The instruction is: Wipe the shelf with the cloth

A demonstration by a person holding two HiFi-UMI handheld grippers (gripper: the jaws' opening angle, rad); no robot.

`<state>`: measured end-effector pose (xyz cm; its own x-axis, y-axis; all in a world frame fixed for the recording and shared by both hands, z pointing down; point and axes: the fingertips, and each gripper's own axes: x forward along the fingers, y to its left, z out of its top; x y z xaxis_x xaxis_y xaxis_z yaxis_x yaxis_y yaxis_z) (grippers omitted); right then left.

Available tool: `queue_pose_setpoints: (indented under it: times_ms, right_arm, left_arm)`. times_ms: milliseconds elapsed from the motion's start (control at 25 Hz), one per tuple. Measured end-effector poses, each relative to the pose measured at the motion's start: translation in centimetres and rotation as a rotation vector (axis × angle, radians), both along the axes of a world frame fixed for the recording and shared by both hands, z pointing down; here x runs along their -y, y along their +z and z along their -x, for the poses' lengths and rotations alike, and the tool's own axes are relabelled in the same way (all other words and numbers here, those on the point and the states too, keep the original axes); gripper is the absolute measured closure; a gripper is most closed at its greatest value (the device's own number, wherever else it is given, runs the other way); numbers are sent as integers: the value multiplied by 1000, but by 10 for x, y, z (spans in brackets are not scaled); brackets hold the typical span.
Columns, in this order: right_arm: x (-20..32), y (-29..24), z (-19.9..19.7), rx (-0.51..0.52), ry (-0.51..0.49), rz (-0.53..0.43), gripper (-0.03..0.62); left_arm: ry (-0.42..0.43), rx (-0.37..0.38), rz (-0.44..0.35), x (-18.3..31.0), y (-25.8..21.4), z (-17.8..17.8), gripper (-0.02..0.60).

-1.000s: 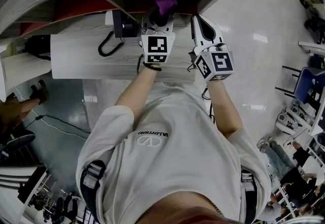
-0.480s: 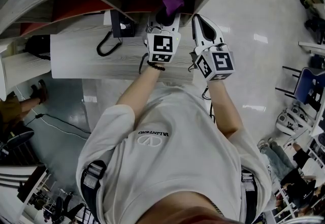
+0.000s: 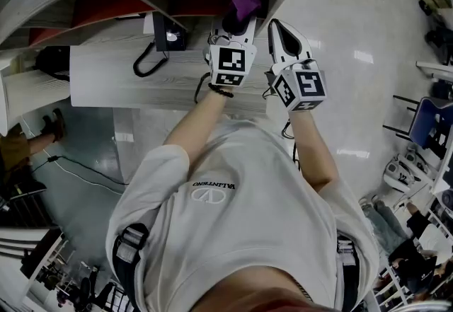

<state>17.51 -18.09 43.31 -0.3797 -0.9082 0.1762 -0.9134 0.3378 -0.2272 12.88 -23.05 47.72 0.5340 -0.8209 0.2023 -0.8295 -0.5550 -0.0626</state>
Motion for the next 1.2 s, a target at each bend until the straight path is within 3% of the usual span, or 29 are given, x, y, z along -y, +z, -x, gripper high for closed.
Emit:
queue_pose_setpoints:
  times_ms: [680,1200]
  right_arm:
    - [0,-3,-17,6,14,-7,594]
    - [0,-11,-13,17,1,-23,593]
  left_arm:
    - [71,-11,-6,-6,-3,-23,485]
    - [119,45,-42,-12,-11,-23,485]
